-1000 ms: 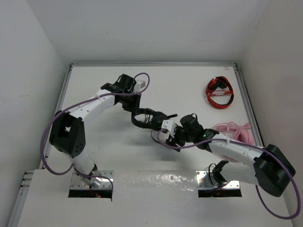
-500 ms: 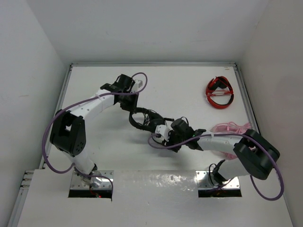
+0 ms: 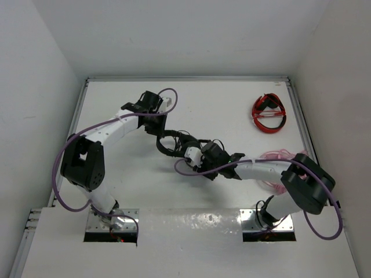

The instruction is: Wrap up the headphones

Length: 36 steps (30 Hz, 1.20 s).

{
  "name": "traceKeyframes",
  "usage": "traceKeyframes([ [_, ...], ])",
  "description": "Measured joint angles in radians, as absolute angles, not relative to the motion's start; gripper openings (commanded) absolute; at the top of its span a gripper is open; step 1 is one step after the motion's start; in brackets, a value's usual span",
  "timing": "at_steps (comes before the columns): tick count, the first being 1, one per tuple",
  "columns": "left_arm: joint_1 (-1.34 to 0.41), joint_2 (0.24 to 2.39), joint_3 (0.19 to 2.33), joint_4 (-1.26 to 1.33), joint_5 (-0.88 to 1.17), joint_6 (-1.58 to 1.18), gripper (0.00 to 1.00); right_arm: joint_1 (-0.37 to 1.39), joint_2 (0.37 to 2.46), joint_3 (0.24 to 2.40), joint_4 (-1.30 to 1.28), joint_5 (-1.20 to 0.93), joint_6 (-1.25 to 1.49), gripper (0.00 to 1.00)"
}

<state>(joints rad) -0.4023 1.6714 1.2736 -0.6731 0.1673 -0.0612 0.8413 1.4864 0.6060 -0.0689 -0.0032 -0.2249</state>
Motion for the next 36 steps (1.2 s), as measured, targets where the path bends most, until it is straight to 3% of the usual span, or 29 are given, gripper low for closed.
traceKeyframes([
  [3, -0.402, 1.671, 1.273, -0.674, 0.189, -0.059, 0.00, 0.840, 1.399, 0.578, -0.068, 0.000, -0.206, 0.63],
  [8, -0.402, 1.671, 1.272, -0.670, 0.207, -0.057, 0.00, 0.838, 1.244, 0.554, -0.033, -0.031, -0.179, 0.70],
  [16, -0.386, 1.715, 1.273, -0.642, 0.238, -0.062, 0.00, 0.681, 1.204, 0.617, -0.093, -0.260, -0.241, 0.69],
  [22, -0.341, 1.799, 1.273, -0.633, 0.275, -0.084, 0.00, 0.648, 1.324, 0.749, -0.296, -0.361, -0.439, 0.59],
  [33, -0.328, 1.805, 1.275, -0.625, 0.304, -0.102, 0.00, 0.650, 1.589, 0.818, -0.390, -0.353, -0.520, 0.54],
  [36, -0.323, 1.805, 1.279, -0.623, 0.300, -0.104, 0.00, 0.653, 1.633, 0.840, -0.397, -0.331, -0.516, 0.48],
])
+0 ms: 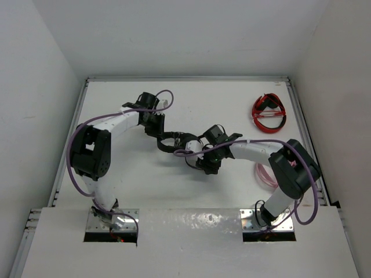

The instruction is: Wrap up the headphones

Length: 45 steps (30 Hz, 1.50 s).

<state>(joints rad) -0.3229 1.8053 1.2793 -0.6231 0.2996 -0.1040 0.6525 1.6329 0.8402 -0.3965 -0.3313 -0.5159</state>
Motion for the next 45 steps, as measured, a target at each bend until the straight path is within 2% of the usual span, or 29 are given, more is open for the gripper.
traceKeyframes([
  [1, -0.319, 1.805, 1.280, -0.621, 0.295, -0.105, 0.00, 0.657, 1.642, 0.843, -0.394, -0.314, -0.513, 0.40],
  [4, -0.316, 1.807, 1.283, -0.618, 0.282, -0.105, 0.00, 0.688, 1.660, 0.843, -0.373, -0.242, -0.493, 0.24],
  [5, -0.313, 1.808, 1.283, -0.618, 0.282, -0.105, 0.00, 0.700, 1.663, 0.843, -0.361, -0.215, -0.488, 0.14],
  [7, -0.312, 1.811, 1.283, -0.617, 0.281, -0.105, 0.00, 0.727, 1.670, 0.846, -0.339, -0.156, -0.467, 0.04],
  [9, -0.312, 1.815, 1.283, -0.618, 0.281, -0.104, 0.00, 0.749, 1.670, 0.847, -0.327, -0.115, -0.437, 0.01],
  [12, -0.312, 1.816, 1.283, -0.617, 0.281, -0.104, 0.00, 0.778, 1.670, 0.834, -0.287, -0.064, -0.406, 0.00],
  [15, -0.312, 1.816, 1.283, -0.616, 0.282, -0.104, 0.00, 0.789, 1.661, 0.818, -0.266, -0.033, -0.384, 0.15],
  [18, -0.310, 1.816, 1.283, -0.614, 0.279, -0.102, 0.00, 0.790, 1.659, 0.806, -0.244, -0.030, -0.361, 0.23],
  [20, -0.307, 1.816, 1.283, -0.613, 0.275, -0.098, 0.00, 0.790, 1.636, 0.776, -0.217, -0.044, -0.340, 0.26],
  [23, -0.307, 1.816, 1.283, -0.609, 0.279, -0.098, 0.00, 0.786, 1.573, 0.729, -0.218, -0.107, -0.314, 0.26],
  [25, -0.307, 1.816, 1.283, -0.604, 0.282, -0.097, 0.00, 0.776, 1.541, 0.734, -0.228, -0.163, -0.295, 0.33],
  [27, -0.307, 1.816, 1.283, -0.603, 0.285, -0.090, 0.00, 0.753, 1.516, 0.754, -0.238, -0.235, -0.277, 0.43],
  [28, -0.307, 1.816, 1.284, -0.602, 0.289, -0.086, 0.00, 0.729, 1.502, 0.765, -0.238, -0.276, -0.263, 0.56],
  [32, -0.307, 1.820, 1.292, -0.598, 0.307, -0.080, 0.00, 0.583, 1.451, 0.790, -0.202, -0.434, -0.223, 0.74],
  [35, -0.307, 1.835, 1.297, -0.591, 0.325, -0.080, 0.00, 0.506, 1.453, 0.791, -0.193, -0.485, -0.260, 0.80],
  [44, -0.303, 1.904, 1.306, -0.587, 0.365, -0.087, 0.00, 0.499, 1.628, 0.872, -0.333, -0.556, -0.475, 0.82],
  [45, -0.301, 1.907, 1.307, -0.587, 0.366, -0.088, 0.00, 0.498, 1.642, 0.878, -0.342, -0.559, -0.487, 0.85],
])
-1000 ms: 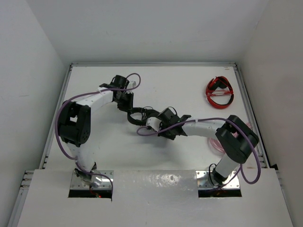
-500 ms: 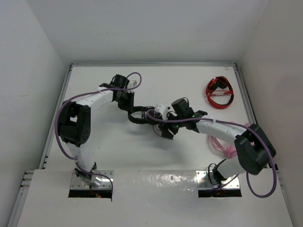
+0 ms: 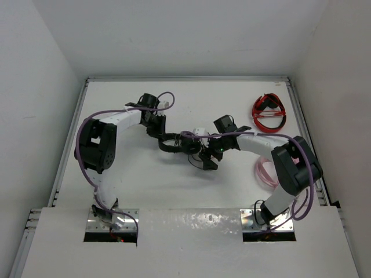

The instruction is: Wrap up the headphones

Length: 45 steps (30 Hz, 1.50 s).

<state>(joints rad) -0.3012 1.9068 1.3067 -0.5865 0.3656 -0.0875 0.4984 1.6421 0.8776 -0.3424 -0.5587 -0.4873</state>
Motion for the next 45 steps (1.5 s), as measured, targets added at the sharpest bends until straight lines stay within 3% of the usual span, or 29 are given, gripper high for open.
traceKeyframes([
  [1, -0.299, 1.911, 1.310, -0.587, 0.363, -0.088, 0.00, 0.497, 1.654, 0.881, -0.347, -0.559, -0.495, 0.88],
  [2, -0.296, 1.914, 1.313, -0.586, 0.362, -0.088, 0.00, 0.494, 1.666, 0.884, -0.350, -0.560, -0.499, 0.99],
  [8, -0.273, 1.925, 1.321, -0.585, 0.347, -0.095, 0.00, 0.488, 1.739, 0.926, -0.349, -0.527, -0.490, 0.99],
  [13, -0.257, 1.927, 1.324, -0.575, 0.376, -0.112, 0.00, 0.504, 1.773, 0.958, -0.412, -0.461, -0.474, 0.90],
  [19, -0.255, 1.927, 1.328, -0.570, 0.381, -0.111, 0.00, 0.546, 1.702, 0.873, -0.375, -0.412, -0.383, 0.88],
  [22, -0.255, 1.927, 1.328, -0.570, 0.379, -0.110, 0.00, 0.573, 1.652, 0.809, -0.333, -0.357, -0.314, 0.80],
  [26, -0.254, 1.927, 1.328, -0.569, 0.377, -0.110, 0.00, 0.604, 1.684, 0.841, -0.323, -0.272, -0.259, 0.55],
  [27, -0.254, 1.927, 1.328, -0.568, 0.376, -0.110, 0.00, 0.609, 1.704, 0.866, -0.327, -0.253, -0.249, 0.42],
  [29, -0.253, 1.927, 1.328, -0.566, 0.352, -0.111, 0.00, 0.619, 1.737, 0.902, -0.328, -0.208, -0.229, 0.30],
  [30, -0.252, 1.927, 1.328, -0.564, 0.344, -0.111, 0.00, 0.621, 1.745, 0.912, -0.331, -0.191, -0.223, 0.13],
  [31, -0.252, 1.926, 1.328, -0.561, 0.339, -0.111, 0.00, 0.627, 1.748, 0.915, -0.332, -0.173, -0.220, 0.02],
  [45, -0.255, 1.909, 1.328, -0.533, 0.318, -0.123, 0.00, 0.783, 1.716, 0.918, -0.401, -0.059, -0.170, 0.00],
])
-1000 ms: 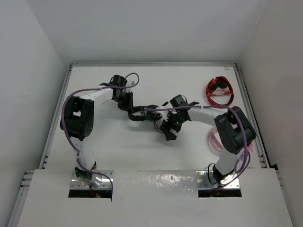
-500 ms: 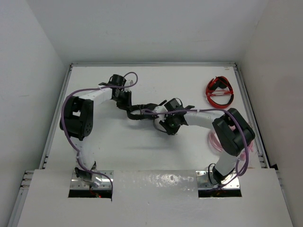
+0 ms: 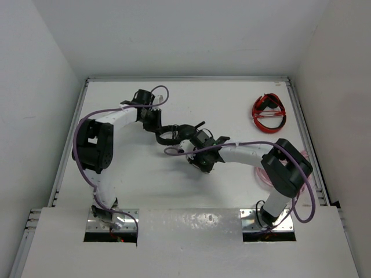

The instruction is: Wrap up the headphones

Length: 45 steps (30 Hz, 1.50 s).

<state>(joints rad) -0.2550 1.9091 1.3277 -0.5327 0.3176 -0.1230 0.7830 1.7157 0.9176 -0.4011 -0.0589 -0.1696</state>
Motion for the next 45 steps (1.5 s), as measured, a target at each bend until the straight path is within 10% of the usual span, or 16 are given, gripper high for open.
traceKeyframes([
  [15, -0.437, 1.851, 1.291, -0.463, 0.130, -0.038, 0.00, 0.851, 1.675, 1.127, -0.439, -0.166, -0.095, 0.00],
  [27, -0.430, 1.851, 1.280, -0.418, 0.070, -0.020, 0.00, 0.752, 1.650, 0.973, -0.420, -0.217, -0.008, 0.65],
  [45, -0.493, 1.845, 1.131, -0.176, -0.013, 0.031, 0.00, 0.716, 1.529, 0.791, -0.288, -0.154, 0.002, 0.73],
])
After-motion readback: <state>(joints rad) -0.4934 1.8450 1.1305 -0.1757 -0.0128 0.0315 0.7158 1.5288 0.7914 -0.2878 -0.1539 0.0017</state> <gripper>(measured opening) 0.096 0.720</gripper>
